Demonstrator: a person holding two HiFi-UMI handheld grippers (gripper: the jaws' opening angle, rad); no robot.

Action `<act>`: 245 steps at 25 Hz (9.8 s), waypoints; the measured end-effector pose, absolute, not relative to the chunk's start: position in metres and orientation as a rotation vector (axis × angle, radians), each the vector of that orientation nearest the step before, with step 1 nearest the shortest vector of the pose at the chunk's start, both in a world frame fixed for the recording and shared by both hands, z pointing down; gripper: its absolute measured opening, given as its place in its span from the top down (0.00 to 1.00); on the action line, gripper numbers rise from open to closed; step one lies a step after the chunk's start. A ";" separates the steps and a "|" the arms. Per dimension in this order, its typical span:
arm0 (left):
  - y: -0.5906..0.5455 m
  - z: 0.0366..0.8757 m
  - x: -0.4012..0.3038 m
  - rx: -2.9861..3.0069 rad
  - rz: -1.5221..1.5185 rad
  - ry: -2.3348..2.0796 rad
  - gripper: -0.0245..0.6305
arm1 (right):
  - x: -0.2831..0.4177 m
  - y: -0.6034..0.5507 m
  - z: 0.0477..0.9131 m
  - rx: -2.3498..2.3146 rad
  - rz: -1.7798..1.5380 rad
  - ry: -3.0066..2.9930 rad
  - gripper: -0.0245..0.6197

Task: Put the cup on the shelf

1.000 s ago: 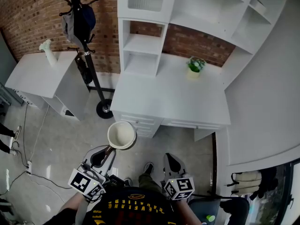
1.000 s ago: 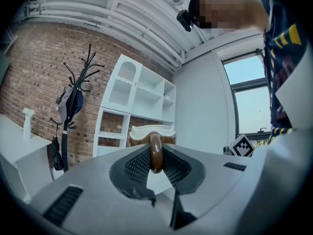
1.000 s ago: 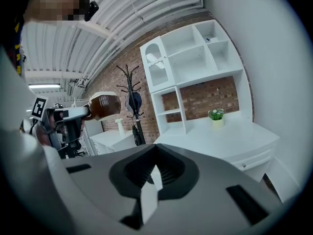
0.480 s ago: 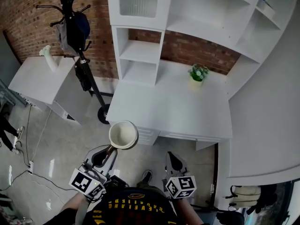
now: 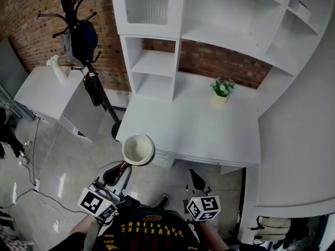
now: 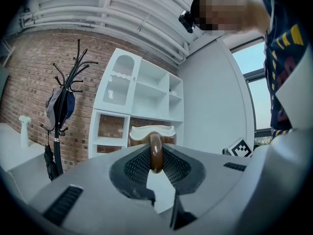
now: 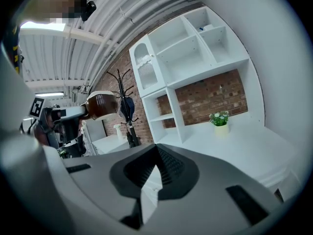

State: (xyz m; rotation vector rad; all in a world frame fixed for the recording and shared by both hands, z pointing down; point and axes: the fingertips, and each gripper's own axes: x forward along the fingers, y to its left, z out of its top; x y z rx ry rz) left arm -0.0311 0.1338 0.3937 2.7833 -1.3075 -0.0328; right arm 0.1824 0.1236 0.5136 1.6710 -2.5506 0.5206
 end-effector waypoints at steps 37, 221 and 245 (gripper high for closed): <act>0.014 0.405 -0.052 2.790 -0.083 -1.214 0.89 | 0.177 0.034 0.517 1.775 0.503 -2.426 0.95; -0.258 0.470 -0.063 2.679 0.155 -1.299 0.96 | 0.189 -0.168 0.505 1.931 0.507 -2.350 0.95; -0.210 0.476 -0.110 2.606 0.114 -1.362 0.96 | 0.146 -0.127 0.505 1.842 0.443 -2.413 0.95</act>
